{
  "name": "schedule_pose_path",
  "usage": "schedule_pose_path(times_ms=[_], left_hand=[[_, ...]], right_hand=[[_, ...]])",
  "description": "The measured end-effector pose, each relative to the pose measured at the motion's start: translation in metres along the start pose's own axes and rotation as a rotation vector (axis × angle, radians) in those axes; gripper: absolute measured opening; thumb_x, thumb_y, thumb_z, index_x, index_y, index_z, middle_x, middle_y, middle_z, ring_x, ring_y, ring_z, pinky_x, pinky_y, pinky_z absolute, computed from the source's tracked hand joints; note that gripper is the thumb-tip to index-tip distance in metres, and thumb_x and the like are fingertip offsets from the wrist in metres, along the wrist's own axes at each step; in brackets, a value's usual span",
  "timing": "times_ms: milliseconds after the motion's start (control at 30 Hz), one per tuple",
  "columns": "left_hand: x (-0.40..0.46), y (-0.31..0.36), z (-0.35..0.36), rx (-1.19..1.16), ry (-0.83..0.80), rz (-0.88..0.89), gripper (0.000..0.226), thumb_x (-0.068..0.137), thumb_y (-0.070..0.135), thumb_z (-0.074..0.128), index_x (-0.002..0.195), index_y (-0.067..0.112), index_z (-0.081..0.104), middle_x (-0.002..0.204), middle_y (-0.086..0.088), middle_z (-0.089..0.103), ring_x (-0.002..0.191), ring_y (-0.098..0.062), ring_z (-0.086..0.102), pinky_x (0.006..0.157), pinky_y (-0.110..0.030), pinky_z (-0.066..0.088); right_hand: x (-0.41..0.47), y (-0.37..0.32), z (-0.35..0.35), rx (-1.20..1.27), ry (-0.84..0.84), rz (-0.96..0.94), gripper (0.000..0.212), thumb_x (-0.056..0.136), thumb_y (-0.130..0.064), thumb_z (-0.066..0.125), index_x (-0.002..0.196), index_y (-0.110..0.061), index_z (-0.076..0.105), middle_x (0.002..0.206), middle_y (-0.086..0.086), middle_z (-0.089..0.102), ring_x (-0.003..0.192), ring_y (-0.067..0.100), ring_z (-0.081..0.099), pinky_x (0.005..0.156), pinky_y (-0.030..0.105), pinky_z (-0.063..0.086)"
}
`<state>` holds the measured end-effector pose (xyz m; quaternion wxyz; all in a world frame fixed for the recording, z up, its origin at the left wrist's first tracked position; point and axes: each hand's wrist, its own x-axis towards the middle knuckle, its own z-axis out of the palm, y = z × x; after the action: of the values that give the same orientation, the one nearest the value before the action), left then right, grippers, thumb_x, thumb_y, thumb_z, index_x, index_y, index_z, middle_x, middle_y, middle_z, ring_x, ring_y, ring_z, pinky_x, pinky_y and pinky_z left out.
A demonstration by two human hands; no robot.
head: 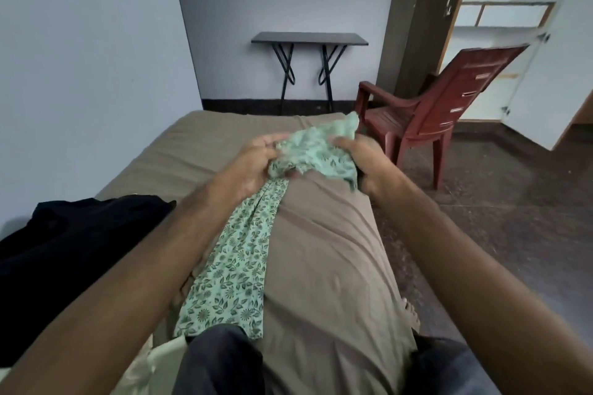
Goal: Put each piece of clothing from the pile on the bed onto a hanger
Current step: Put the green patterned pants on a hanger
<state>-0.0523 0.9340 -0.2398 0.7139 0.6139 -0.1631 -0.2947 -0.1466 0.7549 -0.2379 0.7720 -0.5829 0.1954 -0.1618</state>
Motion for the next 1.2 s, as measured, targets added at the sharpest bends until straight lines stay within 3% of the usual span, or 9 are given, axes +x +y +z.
schedule_pose_path(times_ms=[100, 200, 300, 467, 533, 700, 933, 1100, 1200], left_hand=[[-0.032, -0.061, -0.004, 0.193, -0.099, -0.173, 0.046, 0.099, -0.01, 0.043, 0.141, 0.004, 0.05, 0.125, -0.024, 0.059, 0.083, -0.027, 0.073, 0.056, -0.034, 0.061], [-0.061, -0.129, -0.016, 0.436, -0.202, -0.344, 0.051, 0.095, -0.007, 0.056, 0.144, 0.005, 0.048, 0.134, -0.007, 0.047, 0.088, -0.026, 0.067, 0.056, -0.032, 0.06], [-0.061, -0.176, -0.032, 0.851, -0.405, -0.447, 0.054, 0.095, -0.004, 0.059, 0.146, 0.001, 0.042, 0.138, -0.014, 0.05, 0.071, -0.02, 0.072, 0.046, -0.028, 0.056], [-0.034, -0.205, -0.042, 1.372, -0.733, -0.361, 0.036, 0.096, 0.004, 0.057, 0.131, 0.01, 0.063, 0.117, -0.007, 0.071, 0.067, -0.008, 0.064, 0.051, -0.025, 0.053], [-0.02, -0.206, -0.047, 1.502, -0.69, -0.195, 0.031, 0.098, 0.016, 0.056, 0.127, 0.014, 0.065, 0.12, -0.002, 0.069, 0.081, -0.008, 0.061, 0.069, -0.025, 0.048], [0.054, -0.208, -0.076, 1.504, -0.405, -0.049, 0.024, 0.099, 0.019, 0.052, 0.119, 0.015, 0.066, 0.122, 0.0, 0.064, 0.106, -0.014, 0.06, 0.092, -0.033, 0.049], [0.237, -0.184, -0.116, 1.743, -0.173, 0.101, 0.035, 0.094, 0.02, 0.05, 0.127, 0.019, 0.059, 0.128, -0.007, 0.056, 0.117, -0.028, 0.056, 0.096, -0.042, 0.048], [0.368, -0.189, -0.138, 1.752, 0.028, 0.245, 0.048, 0.087, 0.01, 0.051, 0.135, 0.015, 0.046, 0.135, -0.009, 0.049, 0.117, -0.031, 0.054, 0.095, -0.054, 0.048], [0.42, -0.205, -0.148, 1.696, -0.029, 0.173, 0.056, 0.087, 0.013, 0.054, 0.141, 0.012, 0.041, 0.128, -0.013, 0.052, 0.102, -0.026, 0.059, 0.087, -0.047, 0.055]], right_hand=[[-0.031, 0.061, -0.03, -0.151, -0.037, 0.166, 0.027, 0.092, -0.004, 0.068, 0.118, 0.001, 0.064, 0.086, 0.009, 0.078, 0.07, 0.02, 0.075, 0.055, 0.029, 0.058], [-0.063, 0.138, -0.062, -0.176, -0.09, 0.288, 0.035, 0.089, 0.001, 0.069, 0.123, -0.002, 0.061, 0.104, 0.014, 0.076, 0.09, 0.03, 0.075, 0.067, 0.035, 0.061], [-0.091, 0.208, -0.087, -0.218, -0.09, 0.439, 0.04, 0.087, 0.005, 0.071, 0.124, 0.0, 0.058, 0.107, 0.016, 0.075, 0.095, 0.031, 0.074, 0.075, 0.039, 0.062], [-0.115, 0.25, -0.106, -0.713, -0.195, 0.548, 0.088, 0.072, -0.025, 0.089, 0.138, -0.008, 0.034, 0.127, 0.004, 0.063, 0.102, 0.016, 0.067, 0.088, 0.033, 0.059], [-0.104, 0.237, -0.108, -0.991, -0.256, 0.513, 0.086, 0.082, -0.029, 0.082, 0.143, -0.01, 0.025, 0.132, 0.006, 0.061, 0.098, 0.011, 0.061, 0.084, 0.022, 0.054], [-0.018, 0.192, -0.12, -1.57, -0.074, 0.284, 0.076, 0.088, -0.051, 0.07, 0.14, -0.009, 0.034, 0.133, 0.009, 0.055, 0.114, 0.028, 0.059, 0.097, 0.045, 0.051], [0.228, 0.172, -0.102, -1.43, -0.161, -0.11, 0.037, 0.09, -0.013, 0.06, 0.126, -0.007, 0.055, 0.126, 0.013, 0.058, 0.116, 0.03, 0.056, 0.097, 0.039, 0.049], [0.375, 0.188, -0.097, -1.587, -0.075, -0.322, 0.06, 0.082, 0.007, 0.049, 0.14, -0.012, 0.049, 0.137, 0.01, 0.053, 0.125, 0.029, 0.05, 0.102, 0.041, 0.045], [0.432, 0.205, -0.104, -1.795, -0.113, -0.264, 0.061, 0.087, -0.008, 0.054, 0.146, -0.015, 0.041, 0.146, 0.01, 0.047, 0.133, 0.031, 0.044, 0.113, 0.05, 0.036]])
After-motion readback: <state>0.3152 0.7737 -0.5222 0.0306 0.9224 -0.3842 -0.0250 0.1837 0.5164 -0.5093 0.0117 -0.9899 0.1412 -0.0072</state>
